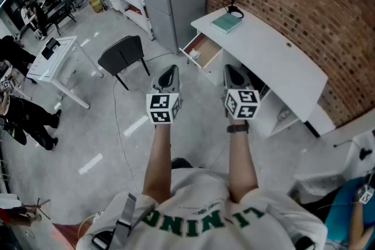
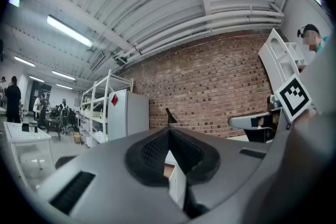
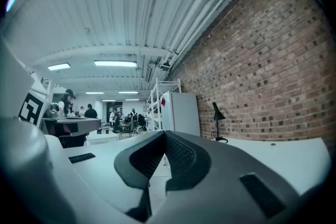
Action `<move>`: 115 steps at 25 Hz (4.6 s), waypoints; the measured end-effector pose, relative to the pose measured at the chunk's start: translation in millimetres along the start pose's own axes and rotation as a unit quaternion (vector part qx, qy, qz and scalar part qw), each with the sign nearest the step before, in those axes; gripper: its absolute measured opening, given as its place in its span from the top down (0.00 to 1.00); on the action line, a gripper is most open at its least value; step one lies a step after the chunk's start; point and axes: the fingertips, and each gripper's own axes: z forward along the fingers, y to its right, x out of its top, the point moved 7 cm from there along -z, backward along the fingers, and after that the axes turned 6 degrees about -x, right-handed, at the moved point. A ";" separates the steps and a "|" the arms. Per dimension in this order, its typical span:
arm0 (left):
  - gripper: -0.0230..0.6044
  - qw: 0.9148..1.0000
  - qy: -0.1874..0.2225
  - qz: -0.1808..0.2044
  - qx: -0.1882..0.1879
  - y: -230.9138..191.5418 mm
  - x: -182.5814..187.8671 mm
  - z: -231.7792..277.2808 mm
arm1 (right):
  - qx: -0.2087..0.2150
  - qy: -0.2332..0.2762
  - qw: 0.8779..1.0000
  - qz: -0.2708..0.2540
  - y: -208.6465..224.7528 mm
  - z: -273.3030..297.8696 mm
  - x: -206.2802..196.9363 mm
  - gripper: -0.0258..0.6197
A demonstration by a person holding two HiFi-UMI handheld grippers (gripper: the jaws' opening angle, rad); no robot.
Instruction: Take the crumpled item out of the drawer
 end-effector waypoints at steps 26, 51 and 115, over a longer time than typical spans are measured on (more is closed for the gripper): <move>0.97 0.999 -0.003 -0.026 -0.029 -115.0 -27.8 176.1 | -0.006 0.010 1.000 0.003 12.2 186.7 -24.7 0.95; 0.97 0.990 -0.038 -0.063 -0.122 -278.2 -73.7 385.2 | -0.060 -0.068 0.995 -0.029 -5.1 433.2 -59.2 0.95; 0.97 0.943 -0.273 -0.158 -0.104 -355.5 -462.8 678.5 | 0.052 -0.515 0.855 -0.032 129.0 761.3 -564.8 0.58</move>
